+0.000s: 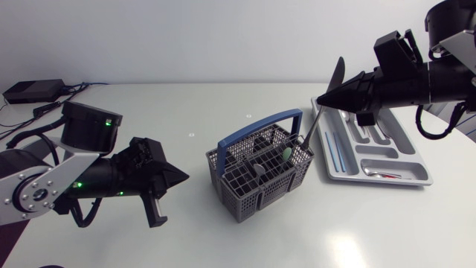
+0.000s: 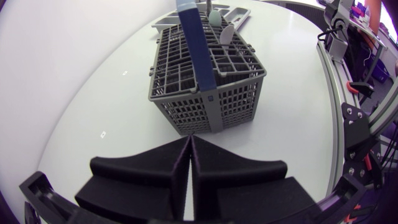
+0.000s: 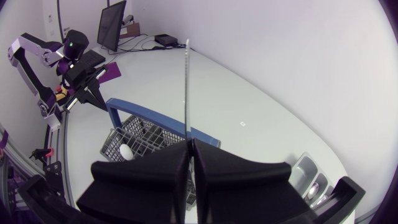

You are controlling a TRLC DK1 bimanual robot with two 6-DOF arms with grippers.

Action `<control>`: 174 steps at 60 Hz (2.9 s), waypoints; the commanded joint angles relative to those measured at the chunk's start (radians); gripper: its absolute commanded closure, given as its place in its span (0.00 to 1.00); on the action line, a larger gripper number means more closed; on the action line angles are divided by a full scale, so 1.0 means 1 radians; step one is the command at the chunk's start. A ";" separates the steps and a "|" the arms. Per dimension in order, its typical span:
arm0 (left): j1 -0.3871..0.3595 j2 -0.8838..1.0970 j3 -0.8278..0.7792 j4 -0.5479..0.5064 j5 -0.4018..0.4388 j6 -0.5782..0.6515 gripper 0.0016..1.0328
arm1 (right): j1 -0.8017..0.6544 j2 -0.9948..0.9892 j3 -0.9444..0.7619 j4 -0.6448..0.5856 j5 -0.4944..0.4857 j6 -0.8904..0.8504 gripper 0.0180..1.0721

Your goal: Unload the cutlery basket into the drawer organizer.

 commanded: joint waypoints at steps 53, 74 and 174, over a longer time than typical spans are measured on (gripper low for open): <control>-0.500 0.308 0.363 0.038 -0.327 -0.230 0.93 | -0.025 -0.058 -0.111 0.021 -0.075 -0.038 0.95; -0.511 0.526 0.467 0.094 -0.419 -0.265 0.93 | -0.079 -0.095 -0.172 0.087 -0.127 0.010 0.95; -0.495 0.218 0.346 0.048 -0.433 -0.251 0.93 | -0.620 0.323 0.316 -0.108 -0.005 -0.058 0.95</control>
